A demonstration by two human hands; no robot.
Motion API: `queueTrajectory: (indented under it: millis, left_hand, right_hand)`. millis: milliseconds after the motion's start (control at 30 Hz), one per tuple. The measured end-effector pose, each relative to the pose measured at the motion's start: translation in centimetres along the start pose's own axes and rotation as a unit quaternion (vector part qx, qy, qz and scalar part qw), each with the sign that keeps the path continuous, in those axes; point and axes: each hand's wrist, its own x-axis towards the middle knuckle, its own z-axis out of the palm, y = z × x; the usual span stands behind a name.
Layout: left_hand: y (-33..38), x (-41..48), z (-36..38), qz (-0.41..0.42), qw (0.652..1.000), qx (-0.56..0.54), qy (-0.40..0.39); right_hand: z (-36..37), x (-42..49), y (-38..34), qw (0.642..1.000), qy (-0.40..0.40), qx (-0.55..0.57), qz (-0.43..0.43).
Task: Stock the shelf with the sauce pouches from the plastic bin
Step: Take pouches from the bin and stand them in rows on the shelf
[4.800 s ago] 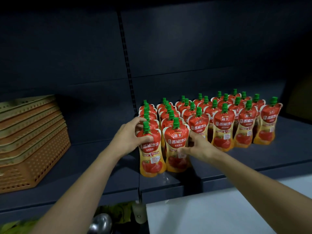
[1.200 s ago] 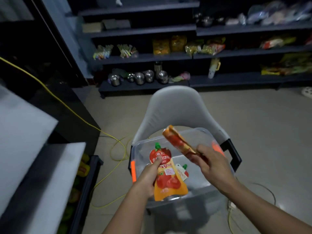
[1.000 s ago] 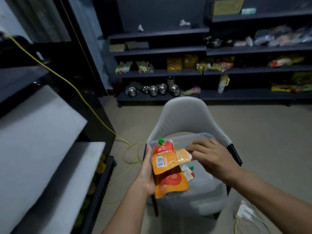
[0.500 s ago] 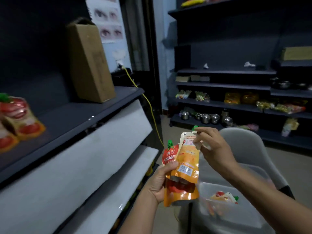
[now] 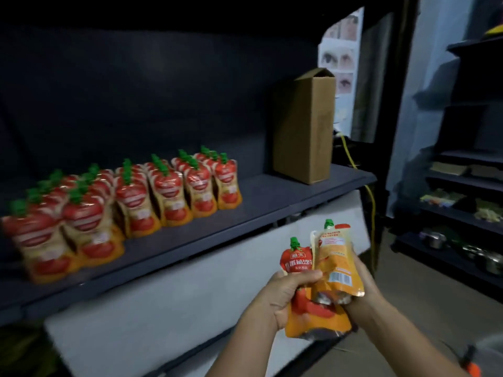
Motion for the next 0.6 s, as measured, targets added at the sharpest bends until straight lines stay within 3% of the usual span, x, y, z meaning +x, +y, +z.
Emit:
queueTrajectory:
  millis: [100, 300, 600]
  left_hand:
    - [2.5, -1.0, -3.7, 0.020, 0.996, 0.046, 0.067]
    - [7.4, -2.4, -11.2, 0.083, 0.970, 0.166, 0.157]
    - [12.0, -2.4, -21.0, 0.195, 0.926, 0.189, 0.262]
  right_hand:
    - [4.0, 2.3, 1.9, 0.997, -0.060, 0.002, 0.054]
    - [12.1, 5.8, 5.2, 0.988, -0.131, 0.031, 0.073]
    - [20.8, 13.0, 10.2, 0.986, -0.129, 0.089, 0.063]
